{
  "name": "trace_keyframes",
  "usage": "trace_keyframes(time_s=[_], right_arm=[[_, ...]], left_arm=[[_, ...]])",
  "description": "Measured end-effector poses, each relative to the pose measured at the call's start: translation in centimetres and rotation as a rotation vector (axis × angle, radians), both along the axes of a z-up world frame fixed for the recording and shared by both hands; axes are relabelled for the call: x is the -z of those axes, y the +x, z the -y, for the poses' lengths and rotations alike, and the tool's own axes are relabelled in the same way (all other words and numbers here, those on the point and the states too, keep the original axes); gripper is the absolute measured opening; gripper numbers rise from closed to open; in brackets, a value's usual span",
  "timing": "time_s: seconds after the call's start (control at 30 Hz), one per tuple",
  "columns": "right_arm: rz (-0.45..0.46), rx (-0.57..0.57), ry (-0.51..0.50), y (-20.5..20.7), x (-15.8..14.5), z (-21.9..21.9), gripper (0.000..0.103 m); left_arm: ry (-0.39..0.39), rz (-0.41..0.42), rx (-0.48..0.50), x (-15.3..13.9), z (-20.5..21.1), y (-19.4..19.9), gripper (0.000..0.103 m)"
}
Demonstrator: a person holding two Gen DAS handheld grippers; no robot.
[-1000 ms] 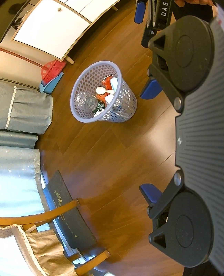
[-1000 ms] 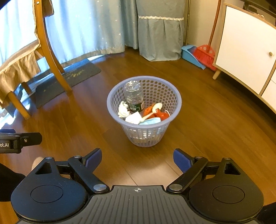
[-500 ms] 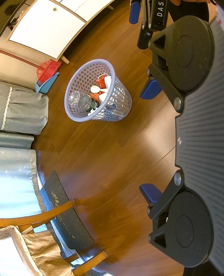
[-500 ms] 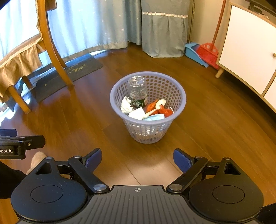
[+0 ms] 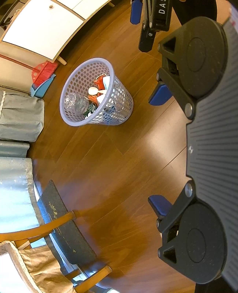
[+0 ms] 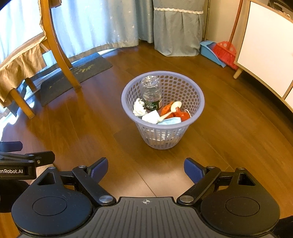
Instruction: Collect trash
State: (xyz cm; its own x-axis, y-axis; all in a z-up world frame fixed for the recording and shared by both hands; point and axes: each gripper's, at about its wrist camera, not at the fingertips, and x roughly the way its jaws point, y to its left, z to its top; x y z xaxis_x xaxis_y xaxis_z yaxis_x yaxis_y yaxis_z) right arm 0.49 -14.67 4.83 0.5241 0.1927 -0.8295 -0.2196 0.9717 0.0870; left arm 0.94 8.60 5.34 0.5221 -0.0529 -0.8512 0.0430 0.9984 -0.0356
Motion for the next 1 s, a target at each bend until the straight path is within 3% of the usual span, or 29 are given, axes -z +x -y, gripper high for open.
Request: trace_keyframes(time_s=[1.0], right_arm=[[0.003, 0.006, 0.002, 0.10, 0.00, 0.08, 0.087]], left_arm=[[-0.013, 0.000, -0.002, 0.19, 0.04, 0.08, 0.102]])
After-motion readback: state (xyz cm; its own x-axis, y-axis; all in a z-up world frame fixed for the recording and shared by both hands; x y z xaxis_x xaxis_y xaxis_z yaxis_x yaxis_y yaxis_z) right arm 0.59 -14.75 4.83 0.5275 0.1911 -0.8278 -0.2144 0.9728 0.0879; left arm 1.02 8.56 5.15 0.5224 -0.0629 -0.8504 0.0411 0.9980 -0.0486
